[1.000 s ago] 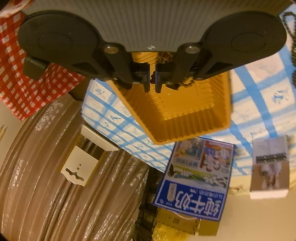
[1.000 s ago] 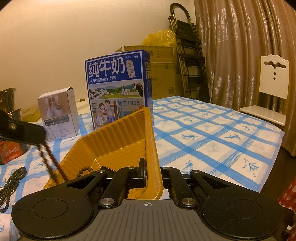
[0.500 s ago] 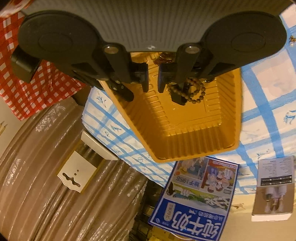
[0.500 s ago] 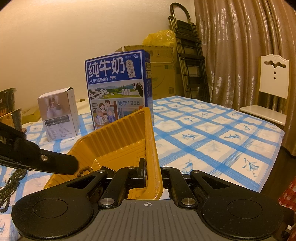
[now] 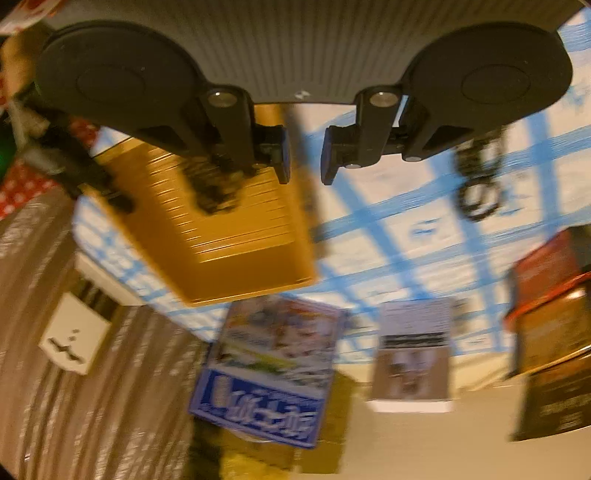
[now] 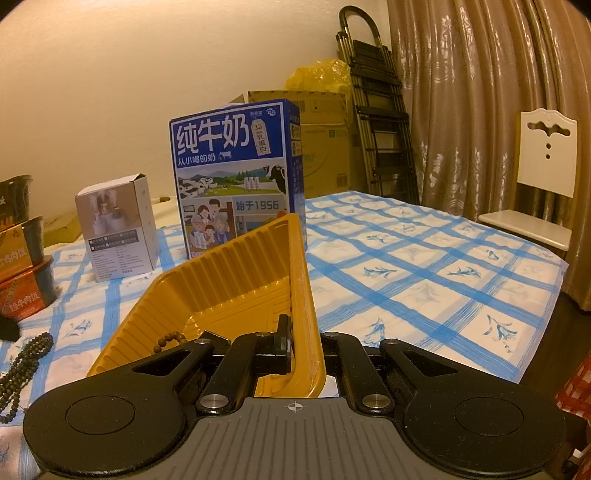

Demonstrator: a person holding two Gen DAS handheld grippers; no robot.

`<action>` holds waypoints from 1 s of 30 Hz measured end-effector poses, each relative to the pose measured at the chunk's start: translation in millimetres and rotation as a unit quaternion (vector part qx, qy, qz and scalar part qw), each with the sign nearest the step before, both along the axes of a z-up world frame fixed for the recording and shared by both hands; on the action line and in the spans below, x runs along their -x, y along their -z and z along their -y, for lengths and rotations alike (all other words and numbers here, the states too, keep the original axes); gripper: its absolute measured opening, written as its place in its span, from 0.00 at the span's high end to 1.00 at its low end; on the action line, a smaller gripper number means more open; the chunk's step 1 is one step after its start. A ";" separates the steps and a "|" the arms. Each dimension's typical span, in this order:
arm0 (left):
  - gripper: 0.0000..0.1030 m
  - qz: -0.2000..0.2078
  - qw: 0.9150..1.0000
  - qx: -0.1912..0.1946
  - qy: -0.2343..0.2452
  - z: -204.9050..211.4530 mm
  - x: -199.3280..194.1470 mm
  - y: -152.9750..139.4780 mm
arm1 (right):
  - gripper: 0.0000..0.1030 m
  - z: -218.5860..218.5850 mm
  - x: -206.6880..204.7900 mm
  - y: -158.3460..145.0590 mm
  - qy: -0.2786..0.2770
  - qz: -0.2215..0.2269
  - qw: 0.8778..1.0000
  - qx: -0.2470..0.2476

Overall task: Organize jewelry
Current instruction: 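Move the left tool to the small gold earring and grasp it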

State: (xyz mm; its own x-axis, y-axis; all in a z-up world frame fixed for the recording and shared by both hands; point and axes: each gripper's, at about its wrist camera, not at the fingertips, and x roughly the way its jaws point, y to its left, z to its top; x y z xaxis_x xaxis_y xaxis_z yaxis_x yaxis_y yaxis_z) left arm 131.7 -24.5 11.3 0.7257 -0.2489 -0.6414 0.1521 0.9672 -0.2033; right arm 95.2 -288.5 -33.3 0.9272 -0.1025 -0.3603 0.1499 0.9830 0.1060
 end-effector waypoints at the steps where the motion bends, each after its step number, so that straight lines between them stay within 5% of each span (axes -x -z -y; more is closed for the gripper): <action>1: 0.87 -0.004 1.000 -0.006 -0.010 -7.1 2.2 3.2 | 0.95 0.0 0.0 0.0 0.000 0.000 1.000 0.000; 10: 0.87 -0.049 0.995 -0.069 -0.045 -31.9 26.5 46.0 | 0.95 0.2 0.2 0.3 0.000 0.000 1.000 0.000; 30: 0.78 -0.050 0.989 -0.139 -0.021 -23.7 -1.6 78.7 | 0.95 -0.2 -0.2 0.0 0.000 0.000 1.000 0.000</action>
